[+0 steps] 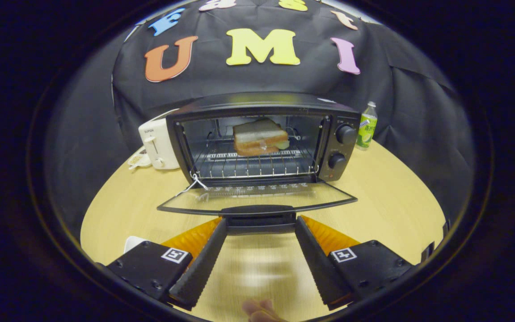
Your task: Open the toaster oven, put the food inside, and close the toaster oven door.
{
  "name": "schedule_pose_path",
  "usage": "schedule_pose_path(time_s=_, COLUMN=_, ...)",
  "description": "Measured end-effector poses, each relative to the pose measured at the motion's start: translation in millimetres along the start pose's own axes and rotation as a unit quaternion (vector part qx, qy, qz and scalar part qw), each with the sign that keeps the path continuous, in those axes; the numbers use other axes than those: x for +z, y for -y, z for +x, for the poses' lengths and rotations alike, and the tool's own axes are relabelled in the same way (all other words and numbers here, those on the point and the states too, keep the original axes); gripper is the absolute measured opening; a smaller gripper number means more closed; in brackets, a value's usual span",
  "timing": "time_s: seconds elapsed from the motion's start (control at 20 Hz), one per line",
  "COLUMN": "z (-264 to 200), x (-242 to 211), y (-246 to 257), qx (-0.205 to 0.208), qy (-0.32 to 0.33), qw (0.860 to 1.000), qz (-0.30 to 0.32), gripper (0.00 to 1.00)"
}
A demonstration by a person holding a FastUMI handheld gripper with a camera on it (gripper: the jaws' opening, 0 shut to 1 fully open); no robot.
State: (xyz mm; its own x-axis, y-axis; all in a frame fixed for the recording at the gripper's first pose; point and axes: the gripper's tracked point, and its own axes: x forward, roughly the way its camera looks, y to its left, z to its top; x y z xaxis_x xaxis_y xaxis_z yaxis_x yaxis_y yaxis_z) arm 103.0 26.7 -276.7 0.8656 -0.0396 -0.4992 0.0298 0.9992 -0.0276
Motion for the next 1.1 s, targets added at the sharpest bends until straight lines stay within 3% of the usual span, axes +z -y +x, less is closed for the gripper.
schedule_pose_path(time_s=0.6, z=0, x=58, y=-4, qx=0.006, qy=0.136, qw=0.991, qz=0.002, gripper=1.00)
schedule_pose_path(time_s=1.1, z=8, x=88, y=-7, qx=0.011, qy=0.199, qw=0.980, qz=-0.005, gripper=1.00)
